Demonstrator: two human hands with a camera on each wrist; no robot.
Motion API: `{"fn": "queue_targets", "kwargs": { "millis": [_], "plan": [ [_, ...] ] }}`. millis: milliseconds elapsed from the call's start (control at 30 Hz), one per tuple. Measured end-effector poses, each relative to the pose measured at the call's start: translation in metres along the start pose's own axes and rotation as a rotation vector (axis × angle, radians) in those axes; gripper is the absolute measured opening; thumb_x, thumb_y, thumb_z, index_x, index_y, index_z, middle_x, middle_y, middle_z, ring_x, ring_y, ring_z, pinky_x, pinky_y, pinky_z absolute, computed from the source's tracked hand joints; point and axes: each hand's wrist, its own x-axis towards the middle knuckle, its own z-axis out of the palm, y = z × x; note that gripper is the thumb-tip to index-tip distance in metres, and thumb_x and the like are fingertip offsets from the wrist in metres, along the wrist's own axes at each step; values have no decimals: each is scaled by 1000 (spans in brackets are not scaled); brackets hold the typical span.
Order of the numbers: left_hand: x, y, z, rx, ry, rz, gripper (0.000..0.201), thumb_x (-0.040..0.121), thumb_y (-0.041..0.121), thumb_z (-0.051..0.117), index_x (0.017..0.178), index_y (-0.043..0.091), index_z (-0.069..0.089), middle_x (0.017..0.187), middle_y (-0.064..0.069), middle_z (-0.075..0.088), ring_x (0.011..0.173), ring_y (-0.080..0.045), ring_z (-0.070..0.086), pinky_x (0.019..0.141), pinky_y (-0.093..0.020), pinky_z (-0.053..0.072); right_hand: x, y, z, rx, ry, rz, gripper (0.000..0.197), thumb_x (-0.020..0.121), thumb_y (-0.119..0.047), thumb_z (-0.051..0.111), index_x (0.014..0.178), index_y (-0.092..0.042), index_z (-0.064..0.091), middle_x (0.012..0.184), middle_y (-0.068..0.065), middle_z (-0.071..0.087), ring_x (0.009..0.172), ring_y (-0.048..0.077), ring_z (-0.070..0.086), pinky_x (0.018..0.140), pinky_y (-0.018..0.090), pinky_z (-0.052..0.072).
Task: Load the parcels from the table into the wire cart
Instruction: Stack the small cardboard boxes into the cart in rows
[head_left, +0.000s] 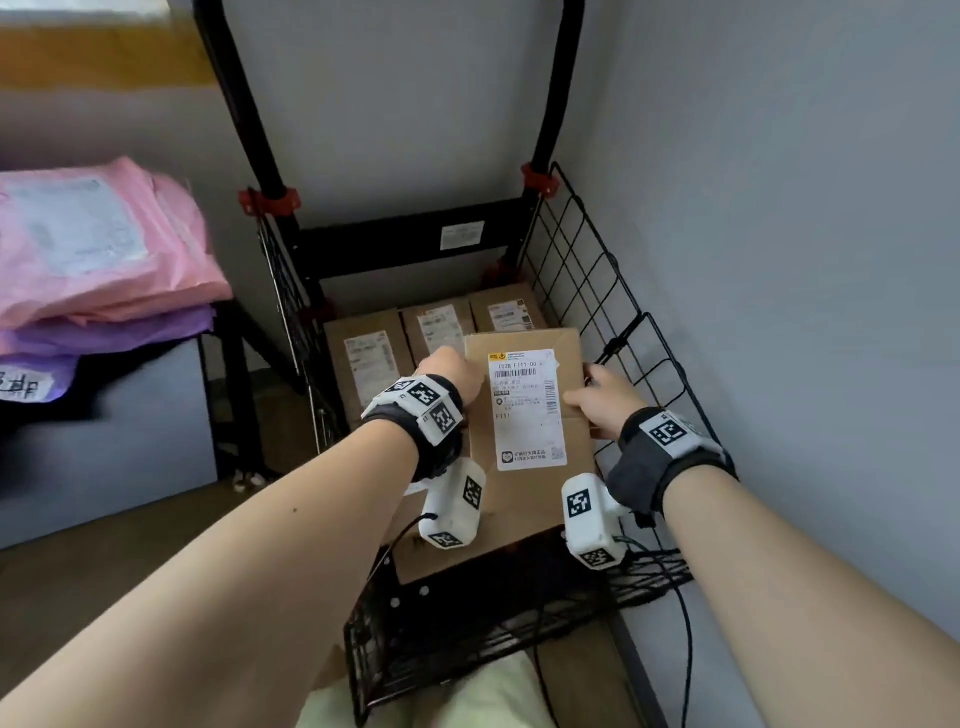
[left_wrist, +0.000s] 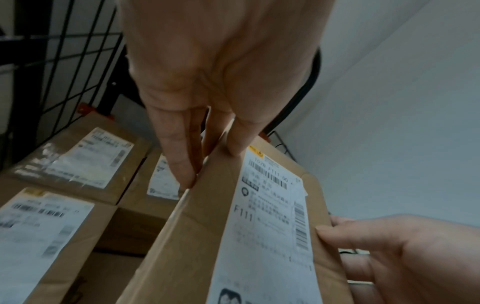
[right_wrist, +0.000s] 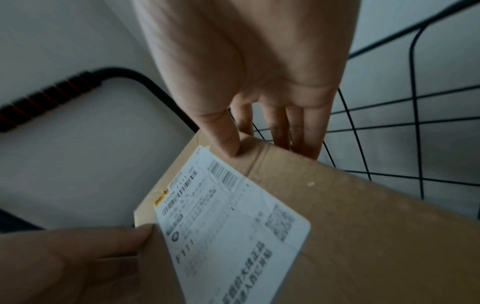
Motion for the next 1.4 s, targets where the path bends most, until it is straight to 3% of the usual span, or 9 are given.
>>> {"fn": "queue_targets", "kwargs": {
  "millis": [333, 467, 567, 767, 967, 1133, 1233, 1300, 1400],
  "plan": [
    [83, -63, 61, 33, 40, -231, 17, 89, 19, 57, 91, 5, 67, 87, -10, 69, 78, -28, 67, 73, -34, 58, 118, 61, 45, -171, -219, 155, 71, 86, -19, 58, 150, -20, 27, 145, 3, 45, 129, 26, 46, 108, 44, 39],
    [108, -86, 80, 22, 68, -309, 16, 89, 17, 60, 93, 4, 68, 91, -13, 70, 83, -30, 68, 78, -38, 58, 149, 76, 64, -231, -286, 181, 68, 88, -19, 56, 150, -21, 26, 147, 3, 43, 130, 25, 45, 107, 44, 40],
    [121, -99, 88, 85, 106, -328, 16, 90, 16, 57, 86, 5, 68, 84, -11, 68, 79, -27, 65, 66, -30, 51, 166, 86, 76, -245, -333, 196, 67, 90, -20, 55, 150, -20, 26, 148, 4, 42, 131, 25, 45, 108, 45, 40],
    [139, -118, 97, 81, 191, -360, 17, 87, 12, 56, 74, 9, 66, 80, -12, 70, 81, -29, 67, 67, -28, 51, 194, 89, 93, -258, -372, 219, 64, 94, -17, 51, 151, -20, 22, 149, 6, 39, 131, 27, 43, 100, 41, 45],
    [148, -127, 97, -19, 254, -352, 12, 84, 14, 62, 83, 7, 71, 80, -11, 71, 80, -28, 68, 75, -36, 58, 212, 89, 104, -248, -380, 220, 65, 95, -17, 50, 152, -24, 20, 148, 3, 41, 126, 28, 48, 90, 42, 48],
    [150, -125, 81, 13, 269, -328, 16, 87, 21, 60, 88, 11, 72, 82, -8, 71, 81, -26, 68, 75, -33, 56, 213, 77, 101, -216, -343, 230, 60, 97, -14, 48, 151, -18, 22, 146, 8, 41, 123, 30, 50, 93, 41, 48],
    [152, -121, 58, 15, 343, -308, 15, 87, 20, 57, 86, 16, 71, 84, -7, 71, 79, -26, 67, 72, -32, 56, 226, 54, 94, -250, -218, 167, 46, 93, -15, 50, 139, -12, 45, 136, 13, 52, 119, 33, 53, 98, 43, 49],
    [156, -117, 41, 41, 388, -266, 13, 90, 21, 56, 92, 19, 69, 93, -4, 70, 84, -24, 66, 75, -32, 54, 241, 36, 91, -306, -137, 112, 30, 91, -14, 48, 116, -4, 61, 120, 19, 62, 109, 36, 60, 95, 47, 50],
    [171, -107, 18, 93, 423, -195, 18, 92, 20, 54, 104, 20, 66, 105, -2, 67, 94, -23, 63, 78, -31, 51, 253, -1, 93, -376, -95, 8, 18, 89, -12, 48, 93, -4, 64, 101, 18, 69, 97, 36, 66, 87, 44, 55]
  ]
}}
